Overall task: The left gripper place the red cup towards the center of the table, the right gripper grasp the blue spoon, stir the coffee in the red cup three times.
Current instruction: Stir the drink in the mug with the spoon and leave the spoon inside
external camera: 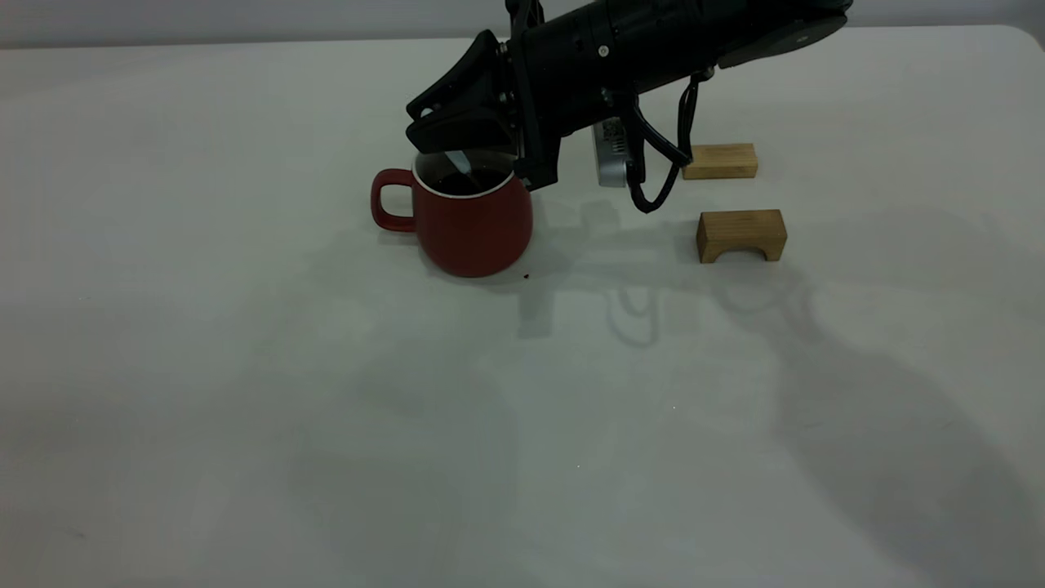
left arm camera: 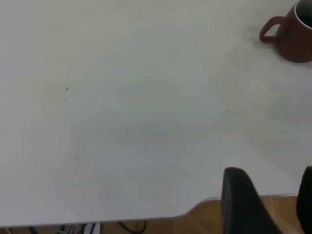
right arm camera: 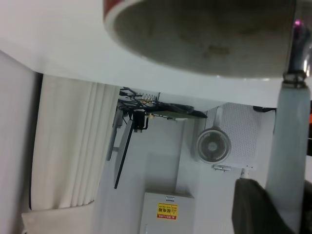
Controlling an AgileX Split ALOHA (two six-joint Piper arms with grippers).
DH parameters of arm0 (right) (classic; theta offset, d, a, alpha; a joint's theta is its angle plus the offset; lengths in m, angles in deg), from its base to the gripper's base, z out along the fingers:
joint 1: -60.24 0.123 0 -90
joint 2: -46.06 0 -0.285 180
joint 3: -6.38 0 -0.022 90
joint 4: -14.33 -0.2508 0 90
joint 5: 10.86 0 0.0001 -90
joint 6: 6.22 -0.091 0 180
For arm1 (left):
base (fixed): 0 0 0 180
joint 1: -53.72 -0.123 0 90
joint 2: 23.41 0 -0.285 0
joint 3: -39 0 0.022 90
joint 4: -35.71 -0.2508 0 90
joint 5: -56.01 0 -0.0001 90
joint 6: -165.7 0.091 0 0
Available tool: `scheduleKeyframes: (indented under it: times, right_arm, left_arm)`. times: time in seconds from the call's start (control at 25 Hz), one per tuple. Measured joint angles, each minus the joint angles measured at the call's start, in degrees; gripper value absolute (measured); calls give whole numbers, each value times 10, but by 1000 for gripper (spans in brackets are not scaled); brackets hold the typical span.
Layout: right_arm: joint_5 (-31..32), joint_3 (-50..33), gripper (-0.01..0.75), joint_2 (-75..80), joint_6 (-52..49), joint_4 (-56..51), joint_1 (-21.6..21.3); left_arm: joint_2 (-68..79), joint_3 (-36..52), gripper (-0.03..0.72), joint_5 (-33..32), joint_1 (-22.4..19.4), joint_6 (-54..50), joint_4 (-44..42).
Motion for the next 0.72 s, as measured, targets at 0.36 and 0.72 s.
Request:
scheduleKeyframes:
  times: [0.36,0.72]
  right_arm:
    - [0,0,340,2,97,2,-1]
    - [20,0,494,-35,170,75,-2]
  left_arm:
    - [0,0,351,0,0,0,0]
    - [0,0,351,0,0,0,0]
